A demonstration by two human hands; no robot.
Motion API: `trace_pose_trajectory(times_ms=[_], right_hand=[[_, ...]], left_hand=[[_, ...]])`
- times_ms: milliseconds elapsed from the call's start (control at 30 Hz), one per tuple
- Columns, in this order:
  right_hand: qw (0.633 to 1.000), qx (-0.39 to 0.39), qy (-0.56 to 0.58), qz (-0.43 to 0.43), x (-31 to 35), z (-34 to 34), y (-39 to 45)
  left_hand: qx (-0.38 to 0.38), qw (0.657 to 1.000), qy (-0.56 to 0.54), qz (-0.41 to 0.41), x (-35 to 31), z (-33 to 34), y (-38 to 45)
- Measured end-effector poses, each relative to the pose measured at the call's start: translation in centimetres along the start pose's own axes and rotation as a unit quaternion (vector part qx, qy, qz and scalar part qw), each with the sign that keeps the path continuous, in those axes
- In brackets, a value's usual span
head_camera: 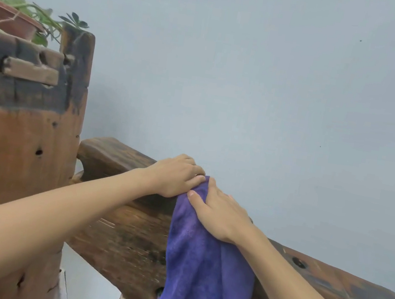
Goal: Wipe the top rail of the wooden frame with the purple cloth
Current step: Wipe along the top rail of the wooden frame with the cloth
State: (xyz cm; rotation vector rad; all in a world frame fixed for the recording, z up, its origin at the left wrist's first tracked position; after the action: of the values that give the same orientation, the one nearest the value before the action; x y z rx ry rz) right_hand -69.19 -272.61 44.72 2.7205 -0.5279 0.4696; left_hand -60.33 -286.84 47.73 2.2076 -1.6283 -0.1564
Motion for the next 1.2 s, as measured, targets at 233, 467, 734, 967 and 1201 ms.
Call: trace_pose_trajectory(times_ms=[233,467,734,967,1201], right_hand=[[0.999,0.022,-0.025,-0.022,4.1,1.9,3.8],[0.996,0.02,-0.053,-0.066,7.6,2.8,6.4],[0.996,0.065,0.002,-0.064,11.7,3.8,9.9],[0.994,0.082,0.016,-0.072,14.1,4.9,12.6],[0.989,0.1,0.039,-0.098,17.4,6.4,15.8]], left_hand=[[-0.004,0.998,0.044,-0.054,5.0,-0.1,-1.2],[-0.003,0.993,0.103,-0.055,9.2,-0.6,-1.8],[0.075,0.962,0.184,-0.189,13.1,-1.6,-4.8],[0.006,0.954,-0.092,-0.286,16.4,-1.7,-5.1],[0.004,0.931,-0.227,-0.288,19.5,-1.3,-6.8]])
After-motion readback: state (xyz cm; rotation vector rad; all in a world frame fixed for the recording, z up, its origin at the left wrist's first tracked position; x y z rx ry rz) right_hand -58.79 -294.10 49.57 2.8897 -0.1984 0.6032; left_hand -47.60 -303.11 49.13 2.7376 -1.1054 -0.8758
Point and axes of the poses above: each hand's wrist, its own y-axis towards the middle knuckle, its own z-axis out of the palm, x = y × z, the point moved 1 cm from there along y, towards the middle knuckle, and after that the axes turned 7 degrees about y, right-handed, at the moved point
